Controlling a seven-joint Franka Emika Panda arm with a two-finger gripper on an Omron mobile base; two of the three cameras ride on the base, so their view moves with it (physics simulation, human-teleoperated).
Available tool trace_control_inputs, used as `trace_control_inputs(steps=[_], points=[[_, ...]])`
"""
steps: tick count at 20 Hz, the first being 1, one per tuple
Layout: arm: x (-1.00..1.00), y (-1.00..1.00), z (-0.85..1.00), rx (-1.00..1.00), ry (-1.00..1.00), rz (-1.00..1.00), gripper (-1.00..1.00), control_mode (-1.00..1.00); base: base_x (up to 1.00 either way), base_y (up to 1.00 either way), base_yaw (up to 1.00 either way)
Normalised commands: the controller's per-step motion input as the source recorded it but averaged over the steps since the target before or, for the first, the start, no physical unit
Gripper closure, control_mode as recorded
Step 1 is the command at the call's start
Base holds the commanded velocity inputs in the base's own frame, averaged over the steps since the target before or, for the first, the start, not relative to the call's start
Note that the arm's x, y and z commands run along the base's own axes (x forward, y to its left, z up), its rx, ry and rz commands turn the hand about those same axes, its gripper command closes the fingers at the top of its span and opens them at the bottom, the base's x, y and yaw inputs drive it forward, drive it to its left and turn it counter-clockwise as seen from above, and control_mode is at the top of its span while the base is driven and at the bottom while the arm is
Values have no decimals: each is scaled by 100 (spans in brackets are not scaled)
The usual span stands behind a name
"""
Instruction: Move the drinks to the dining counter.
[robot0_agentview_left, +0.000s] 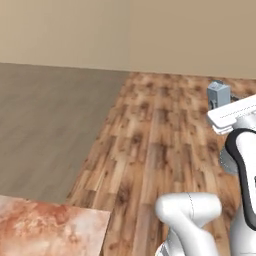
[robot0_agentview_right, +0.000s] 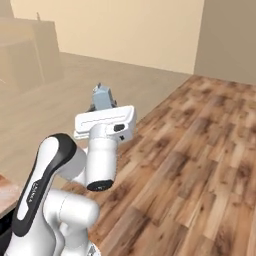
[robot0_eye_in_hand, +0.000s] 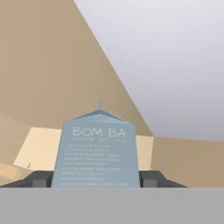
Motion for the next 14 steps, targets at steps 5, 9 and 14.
trace_control_inputs(steps=[5,9,14], points=[[0,0,0,0,0,0,100,100,100,-63,-1],[0,0,0,0,0,0,100,100,100,-77,0],[0,0,0,0,0,0,100,100,100,-95,0]])
